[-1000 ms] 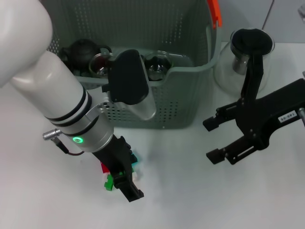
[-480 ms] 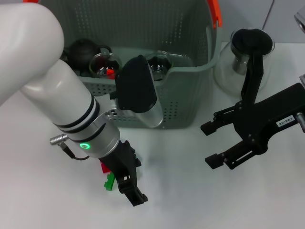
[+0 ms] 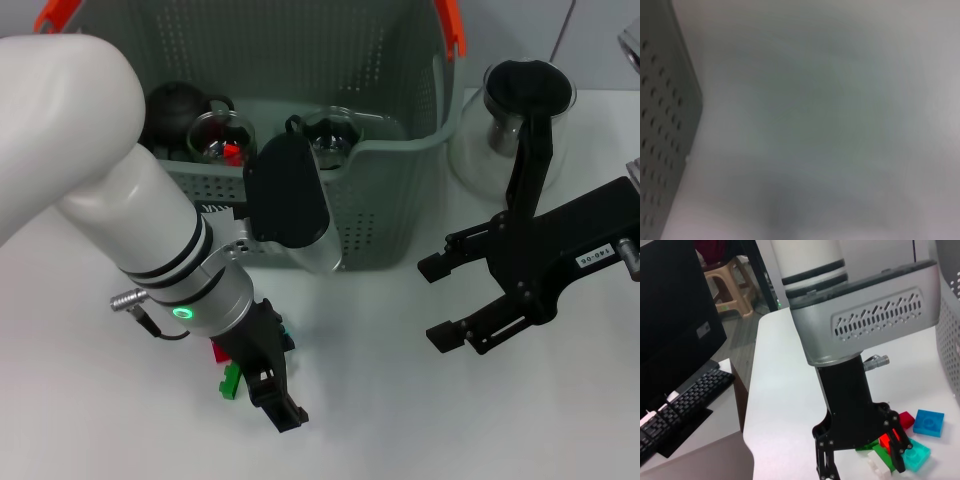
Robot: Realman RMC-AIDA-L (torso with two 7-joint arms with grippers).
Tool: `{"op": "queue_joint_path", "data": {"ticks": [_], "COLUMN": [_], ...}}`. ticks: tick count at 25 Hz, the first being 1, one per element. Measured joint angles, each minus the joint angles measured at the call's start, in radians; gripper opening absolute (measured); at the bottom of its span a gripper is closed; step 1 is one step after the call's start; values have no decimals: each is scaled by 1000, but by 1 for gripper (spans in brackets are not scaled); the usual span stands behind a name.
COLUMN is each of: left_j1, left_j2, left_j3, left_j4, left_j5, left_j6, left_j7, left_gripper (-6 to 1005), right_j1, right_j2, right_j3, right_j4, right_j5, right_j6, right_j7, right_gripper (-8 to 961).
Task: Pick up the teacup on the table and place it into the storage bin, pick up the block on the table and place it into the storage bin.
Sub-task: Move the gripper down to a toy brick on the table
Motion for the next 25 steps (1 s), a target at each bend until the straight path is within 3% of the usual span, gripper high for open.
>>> {"op": "queue_joint_path", "data": {"ticks": [25], "left_j1": [-15], "left_j2": [-1], "left_j3": [11], "left_j4": [-17], "left_j5": [-24], "left_j6": [75], "left_j7": [-12], "left_gripper": [900], "right_j1": [-9], "right_j2": [1], "right_j3": [53], "right_j4": [2], "right_j5": [0], "right_j6": [0], "right_j7": [-32], "right_gripper": [913]}}
